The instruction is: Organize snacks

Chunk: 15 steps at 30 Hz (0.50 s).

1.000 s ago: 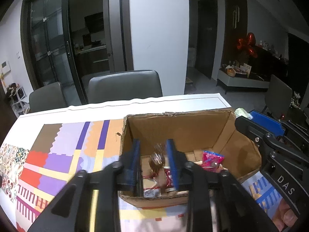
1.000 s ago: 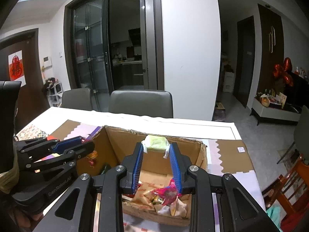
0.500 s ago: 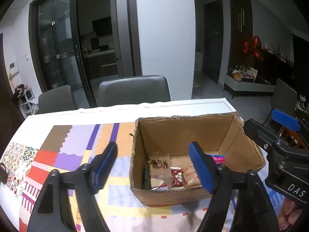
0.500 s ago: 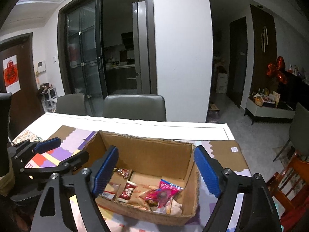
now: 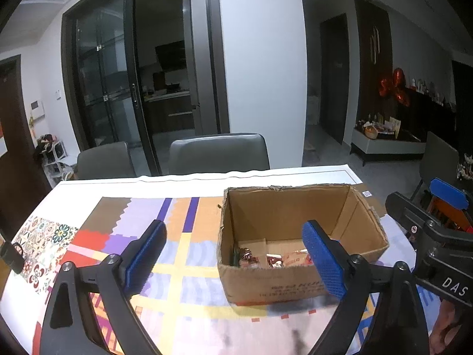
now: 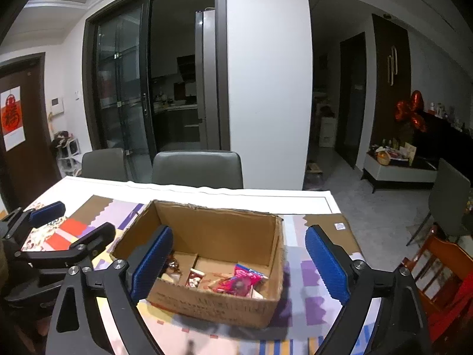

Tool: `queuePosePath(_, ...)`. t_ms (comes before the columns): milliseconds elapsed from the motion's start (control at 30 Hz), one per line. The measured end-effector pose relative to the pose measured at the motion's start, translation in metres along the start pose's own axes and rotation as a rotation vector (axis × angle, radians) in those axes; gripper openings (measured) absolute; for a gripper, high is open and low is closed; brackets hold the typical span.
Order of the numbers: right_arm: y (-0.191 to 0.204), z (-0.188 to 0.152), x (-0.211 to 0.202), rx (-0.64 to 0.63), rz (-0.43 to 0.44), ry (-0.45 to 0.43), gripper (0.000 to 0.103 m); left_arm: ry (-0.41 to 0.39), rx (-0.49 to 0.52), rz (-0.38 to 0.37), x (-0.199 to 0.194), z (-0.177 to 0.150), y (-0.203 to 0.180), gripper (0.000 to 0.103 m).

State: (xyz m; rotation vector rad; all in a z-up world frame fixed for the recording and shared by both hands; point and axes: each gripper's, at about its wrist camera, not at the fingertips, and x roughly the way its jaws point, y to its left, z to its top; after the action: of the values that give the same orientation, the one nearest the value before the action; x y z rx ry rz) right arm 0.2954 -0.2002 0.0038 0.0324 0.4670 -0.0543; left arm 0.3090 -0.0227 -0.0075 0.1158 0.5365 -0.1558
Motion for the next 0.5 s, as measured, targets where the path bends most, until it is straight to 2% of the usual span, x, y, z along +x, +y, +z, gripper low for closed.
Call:
queuePosePath(233,0.006,-0.002,-0.026,-0.007,-0.023,-0.021,0.096,-0.031,-0.025,0.015,-0.028,-0.009,0.008,0.103)
queuePosePath(500,0.012,-0.011,-0.055,-0.011,-0.047,-0.036,0.099,-0.046,-0.043,0.025,-0.054,-0.022,0.014,0.103)
